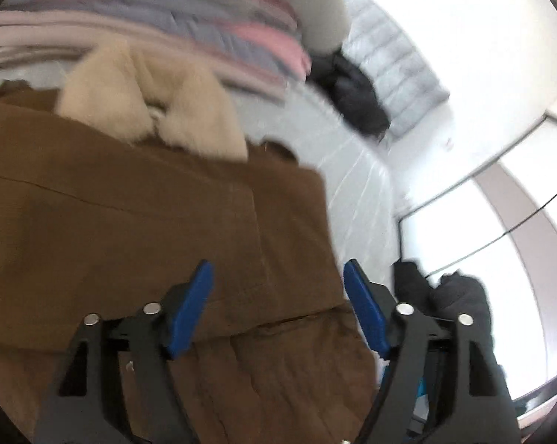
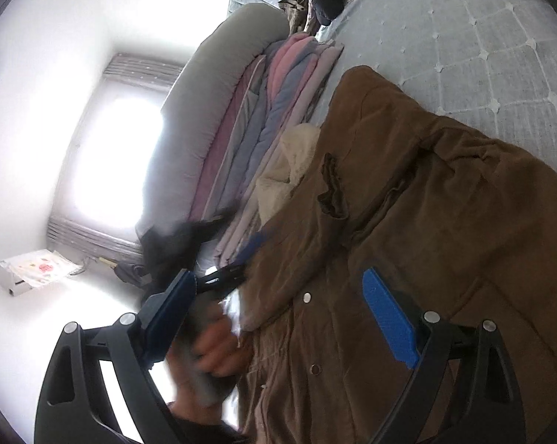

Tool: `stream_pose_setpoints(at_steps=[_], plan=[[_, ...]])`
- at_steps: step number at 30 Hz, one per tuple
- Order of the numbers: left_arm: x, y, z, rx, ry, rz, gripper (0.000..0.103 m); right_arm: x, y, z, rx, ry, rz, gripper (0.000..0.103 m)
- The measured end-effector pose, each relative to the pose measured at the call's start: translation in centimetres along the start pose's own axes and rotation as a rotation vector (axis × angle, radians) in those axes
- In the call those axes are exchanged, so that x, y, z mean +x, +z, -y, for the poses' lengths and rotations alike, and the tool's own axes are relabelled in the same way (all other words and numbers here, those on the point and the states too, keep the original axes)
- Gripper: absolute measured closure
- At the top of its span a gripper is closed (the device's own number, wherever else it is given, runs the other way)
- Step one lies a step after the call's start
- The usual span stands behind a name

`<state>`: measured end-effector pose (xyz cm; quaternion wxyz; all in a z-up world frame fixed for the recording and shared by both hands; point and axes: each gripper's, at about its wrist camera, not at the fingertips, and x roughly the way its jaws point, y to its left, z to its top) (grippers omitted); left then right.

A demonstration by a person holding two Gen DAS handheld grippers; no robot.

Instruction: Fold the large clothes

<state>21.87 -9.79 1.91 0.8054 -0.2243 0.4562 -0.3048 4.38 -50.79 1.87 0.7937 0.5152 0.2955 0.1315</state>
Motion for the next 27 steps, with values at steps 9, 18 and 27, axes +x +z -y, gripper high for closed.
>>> stream_pose_setpoints(at_steps=[9, 18, 27], plan=[[-10.9, 0.3, -12.2, -0.073, 0.210, 0.189, 0.018, 11.7, -0.6, -9.0, -0.478, -0.077, -0.145, 0.015], [-11.4, -1.0, -22.8, -0.143, 0.227, 0.174, 0.022, 20.9, 3.0, -1.8, -0.295, -0.301, -0.259, 0.036], [-8.1, 5.1, -20.5, -0.026, 0.246, 0.255, 0.015, 27.7, 8.0, -1.5, -0.428, -0.503, -0.272, 0.023]])
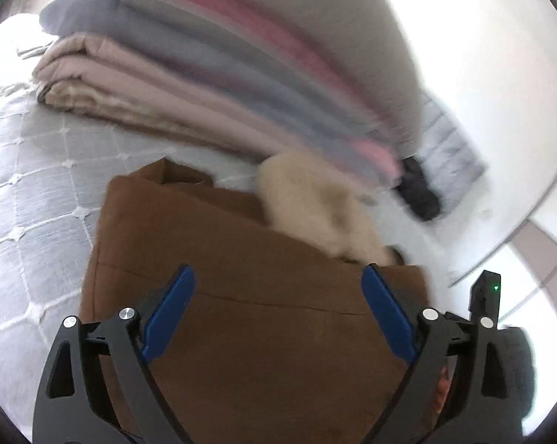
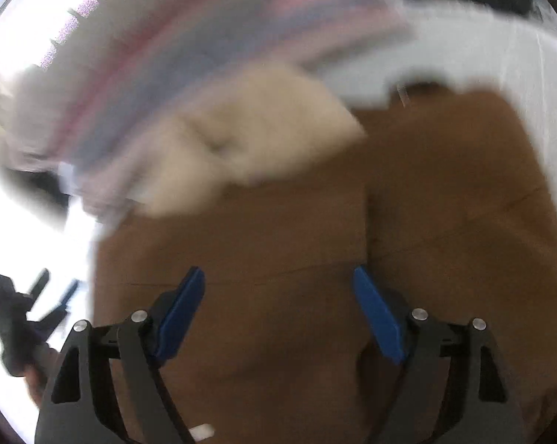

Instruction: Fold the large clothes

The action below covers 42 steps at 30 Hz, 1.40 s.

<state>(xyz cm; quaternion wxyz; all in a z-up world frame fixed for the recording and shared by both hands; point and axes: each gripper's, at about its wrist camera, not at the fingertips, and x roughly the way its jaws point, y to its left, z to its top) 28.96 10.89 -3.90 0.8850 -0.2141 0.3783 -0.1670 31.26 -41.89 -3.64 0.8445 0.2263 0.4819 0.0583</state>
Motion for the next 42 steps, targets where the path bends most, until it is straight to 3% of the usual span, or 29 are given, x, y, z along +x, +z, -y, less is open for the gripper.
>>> stream_pose_setpoints(at_steps=[2, 4, 8, 10, 13, 15, 18, 20, 22, 24, 25, 26, 28, 31, 35, 37, 42], plan=[[2.9, -0.9, -1.9, 0.019, 0.068, -0.085, 0.016, 1.0, 0.4, 0.9, -0.043, -0.057, 0.026, 0.026], [2.3, -1.1, -2.2, 0.020, 0.050, -0.064, 0.016, 0.1, 0.6, 1.0, -0.010, -0.032, 0.006, 0.026], [-2.0, -0.6, -0.9, -0.007, 0.017, -0.085, 0.016, -6.5, -1.2, 2.3, -0.003, 0.154, 0.022, 0.026], [-5.7, -1.8, -0.4, -0.018, -0.050, -0.079, 0.016, -11.5, -3.9, 4.0, -0.037, 0.191, 0.045, 0.017], [-11.2, -5.0, -0.2, 0.000, -0.099, -0.080, 0.015, -18.0, -8.9, 8.1, -0.040, 0.193, 0.066, 0.013], [-14.7, -8.1, -0.6, -0.011, -0.117, -0.102, 0.013, -20.4, -12.7, 11.7, 0.017, 0.172, 0.030, 0.013], [-17.9, -12.6, -1.8, -0.064, -0.134, -0.148, 0.013, -21.4, -18.4, 15.6, 0.064, 0.209, -0.062, 0.013], [-18.9, -15.5, -2.6, -0.066, -0.110, -0.190, 0.013, -20.9, -22.7, 17.4, 0.037, 0.118, -0.150, 0.013], [-18.4, -18.2, -2.9, -0.014, -0.010, -0.293, 0.013, -22.1, -25.3, 16.9, -0.126, 0.098, -0.072, 0.013], [-18.7, -19.7, -2.3, 0.096, 0.038, -0.323, 0.013, -23.2, -26.3, 16.3, -0.129, 0.061, -0.088, 0.013], [-19.3, -19.7, -2.0, 0.105, 0.059, -0.323, 0.013, -24.4, -26.6, 16.4, -0.072, 0.109, -0.074, 0.013], [-20.5, -19.8, -1.7, 0.079, 0.047, -0.309, 0.013, -25.7, -26.9, 16.7, -0.029, 0.158, -0.047, 0.013], [-23.2, -20.2, -1.7, 0.007, -0.059, -0.266, 0.013, -28.1, -27.4, 17.3, 0.003, 0.207, 0.021, 0.013], [-26.6, -21.5, -1.8, -0.026, -0.139, -0.242, 0.013, -30.4, -28.5, 19.8, 0.081, 0.189, 0.073, 0.010], [-30.3, -23.5, -4.0, -0.133, -0.213, -0.236, 0.013, -30.8, -30.1, 24.7, 0.235, 0.171, 0.052, 0.010], [-31.9, -24.5, -6.0, -0.211, -0.221, -0.234, 0.013, -30.3, -30.8, 26.6, 0.305, 0.203, 0.044, 0.010], [-32.9, -27.1, -10.1, -0.343, -0.149, -0.264, 0.013, -29.3, -32.0, 29.3, 0.403, 0.267, 0.000, 0.010]])
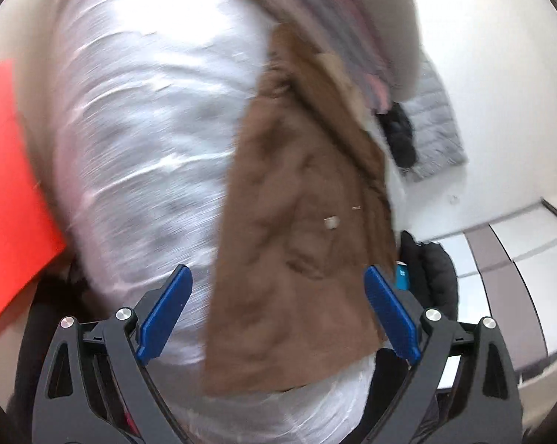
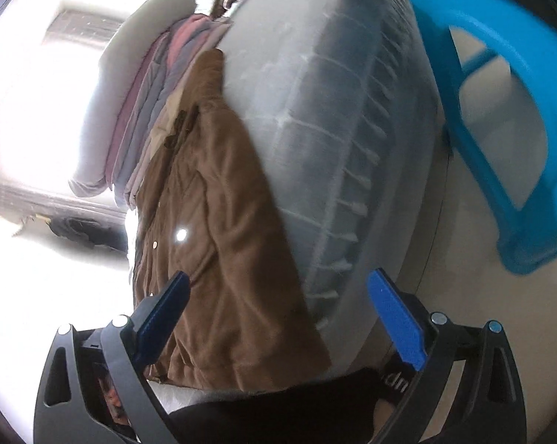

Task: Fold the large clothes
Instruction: 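Close both grippers on the jacket hem and lift it, then carry the held hem up toward the fur collar with both grippers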

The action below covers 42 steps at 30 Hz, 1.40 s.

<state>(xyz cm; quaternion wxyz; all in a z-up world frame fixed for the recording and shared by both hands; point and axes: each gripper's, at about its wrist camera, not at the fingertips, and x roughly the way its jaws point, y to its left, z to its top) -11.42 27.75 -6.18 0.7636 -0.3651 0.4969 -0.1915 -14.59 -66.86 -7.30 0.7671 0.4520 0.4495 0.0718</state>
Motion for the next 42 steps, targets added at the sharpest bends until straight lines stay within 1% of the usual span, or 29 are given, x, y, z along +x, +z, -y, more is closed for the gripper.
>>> stream_pose_setpoints(at_steps=[3, 6, 8, 12, 14, 17, 20, 21, 22, 23, 24, 25, 26, 27, 28, 29, 32, 33, 34, 35, 36, 37, 38, 39, 41, 42], plan=[[0.8, -1.2, -1.5, -0.038, 0.010, -0.036, 0.013, 0.3, -0.3, 1.5, 0.066, 0.052, -0.023, 0.010], [2.7, -2.3, -2.0, -0.050, -0.012, -0.084, 0.013, 0.4, 0.0, 1.9, 0.104, 0.089, -0.029, 0.010], [3.9, -3.3, -1.7, -0.042, -0.007, -0.110, 0.013, 0.5, 0.0, 2.3, 0.113, 0.114, -0.038, 0.010], [4.6, -3.5, -1.3, -0.032, 0.015, -0.113, 0.009, 1.2, -0.1, 2.1, 0.103, 0.140, -0.075, 0.010], [4.7, -3.5, -0.9, -0.028, 0.021, -0.133, 0.009, 1.9, -0.4, 1.7, 0.089, 0.139, -0.104, 0.010], [5.0, -3.8, 0.3, 0.004, 0.033, -0.175, 0.009, 3.3, -0.9, 1.2, 0.067, 0.147, -0.149, 0.010], [5.1, -4.1, 1.4, 0.042, 0.057, -0.188, 0.009, 4.6, -1.8, 0.5, 0.040, 0.182, -0.182, 0.010], [5.1, -4.2, 2.0, 0.056, 0.063, -0.189, 0.012, 4.7, -2.0, 0.2, 0.027, 0.197, -0.183, 0.010], [5.1, -4.3, 2.3, 0.065, 0.066, -0.187, 0.019, 4.9, -2.3, -0.1, 0.015, 0.212, -0.184, 0.015], [5.0, -4.3, 2.6, 0.071, 0.088, -0.189, 0.041, 5.1, -2.5, -0.4, 0.004, 0.212, -0.183, 0.026], [4.9, -4.1, 2.6, 0.065, 0.080, -0.190, 0.063, 5.2, -2.7, -0.5, 0.000, 0.199, -0.188, 0.066], [4.7, -4.0, 2.4, 0.042, 0.026, -0.193, 0.078, 5.2, -2.9, -0.7, -0.003, 0.179, -0.185, 0.078], [4.5, -4.0, 2.4, 0.027, 0.001, -0.191, 0.081, 5.0, -3.1, -1.0, -0.015, 0.182, -0.175, 0.081], [4.2, -4.0, 2.8, 0.044, 0.009, -0.177, 0.082, 4.8, -3.3, -1.5, -0.035, 0.181, -0.169, 0.085], [4.1, -4.1, 3.5, 0.082, 0.021, -0.169, 0.083, 4.5, -3.5, -2.1, -0.049, 0.184, -0.165, 0.087], [4.1, -4.1, 3.8, 0.096, 0.016, -0.166, 0.084, 4.1, -3.6, -2.7, -0.062, 0.197, -0.162, 0.087], [4.6, -3.9, 3.8, 0.104, -0.024, -0.177, 0.084, 2.8, -3.5, -4.5, -0.099, 0.275, -0.142, 0.087], [4.8, -3.9, 3.6, 0.098, -0.036, -0.189, 0.083, 2.6, -3.4, -4.9, -0.105, 0.305, -0.142, 0.087], [5.2, -3.8, 3.1, 0.080, -0.048, -0.207, 0.081, 2.7, -3.3, -5.2, -0.109, 0.328, -0.158, 0.085], [5.6, -3.9, 2.4, 0.049, -0.047, -0.224, 0.070, 2.9, -3.2, -5.3, -0.106, 0.324, -0.170, 0.083], [6.0, -4.0, 2.0, 0.024, -0.047, -0.239, 0.054, 3.3, -3.1, -5.0, -0.096, 0.300, -0.188, 0.072], [6.3, -4.1, 1.4, -0.007, -0.079, -0.249, 0.050, 3.7, -2.9, -4.8, -0.085, 0.292, -0.201, 0.052], [6.3, -4.1, 1.2, -0.018, -0.100, -0.241, 0.045, 4.1, -2.9, -4.4, -0.065, 0.280, -0.209, 0.044], [6.2, -4.1, 1.2, -0.026, -0.119, -0.240, 0.039, 4.4, -2.9, -4.0, -0.050, 0.280, -0.208, 0.043], [6.5, -4.1, 1.5, -0.031, -0.133, -0.239, 0.033, 4.7, -2.9, -3.9, -0.050, 0.295, -0.210, 0.044], [6.6, -4.1, 1.7, -0.028, -0.124, -0.238, 0.032, 4.8, -2.9, -4.0, -0.057, 0.294, -0.202, 0.052]])
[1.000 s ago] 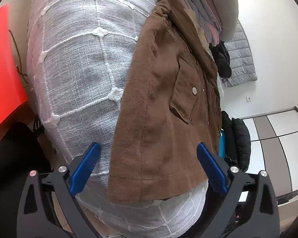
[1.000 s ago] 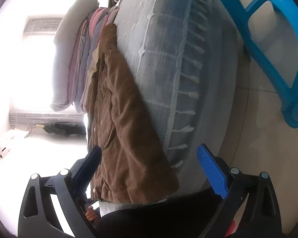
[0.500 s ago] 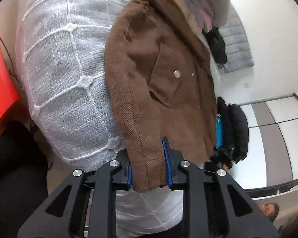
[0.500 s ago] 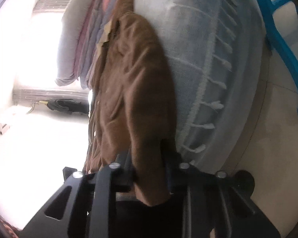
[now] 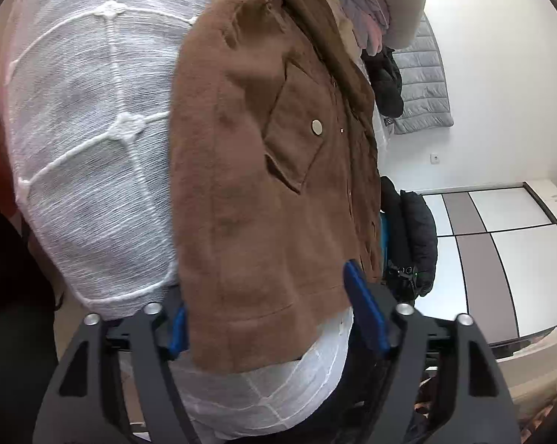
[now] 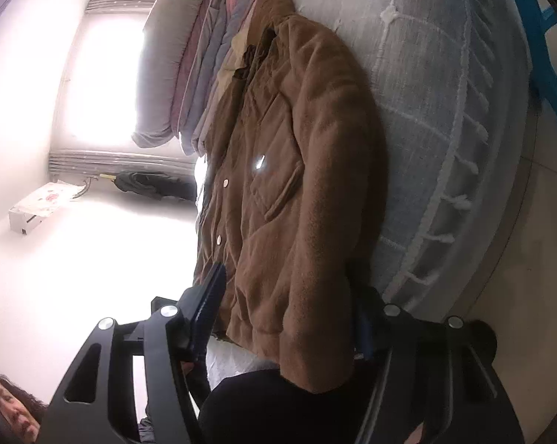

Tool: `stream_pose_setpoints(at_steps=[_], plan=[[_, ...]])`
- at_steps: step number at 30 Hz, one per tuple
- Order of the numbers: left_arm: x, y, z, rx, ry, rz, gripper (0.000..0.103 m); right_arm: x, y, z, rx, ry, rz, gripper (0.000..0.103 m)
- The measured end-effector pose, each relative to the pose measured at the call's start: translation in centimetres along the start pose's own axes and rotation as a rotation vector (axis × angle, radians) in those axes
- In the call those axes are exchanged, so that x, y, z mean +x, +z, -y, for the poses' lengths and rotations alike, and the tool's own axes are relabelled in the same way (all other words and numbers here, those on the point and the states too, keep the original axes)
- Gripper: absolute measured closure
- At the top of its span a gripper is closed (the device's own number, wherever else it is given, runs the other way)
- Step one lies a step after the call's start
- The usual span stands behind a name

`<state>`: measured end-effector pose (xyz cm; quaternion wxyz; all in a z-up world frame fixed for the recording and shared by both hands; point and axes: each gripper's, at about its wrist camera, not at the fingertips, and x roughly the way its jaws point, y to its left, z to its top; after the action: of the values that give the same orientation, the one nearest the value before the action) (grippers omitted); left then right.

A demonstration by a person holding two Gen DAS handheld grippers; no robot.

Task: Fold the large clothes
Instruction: 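Carry the held hem up toward the fur collar with both grippers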

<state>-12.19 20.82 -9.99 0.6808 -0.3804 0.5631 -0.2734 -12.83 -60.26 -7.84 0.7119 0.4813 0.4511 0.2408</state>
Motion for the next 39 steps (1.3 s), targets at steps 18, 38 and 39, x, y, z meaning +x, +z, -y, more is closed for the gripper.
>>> stream_pose_setpoints(at_steps=[18, 38, 39], plan=[[-7.6, -1.9, 11.3, 0.235, 0.002, 0.209, 0.092, -3.6, -3.4, -9.3, -0.148, 0.162, 0.252, 0.091], [-9.2, -11.9, 1.1, 0.040, -0.037, 0.015, 0.087, -10.6, -13.5, -4.9, -0.012, 0.040, 0.175, 0.057], [-9.0, -11.9, 0.8, 0.036, -0.030, 0.012, 0.085, -10.7, -13.7, -4.2, 0.006, 0.038, 0.178, 0.053]])
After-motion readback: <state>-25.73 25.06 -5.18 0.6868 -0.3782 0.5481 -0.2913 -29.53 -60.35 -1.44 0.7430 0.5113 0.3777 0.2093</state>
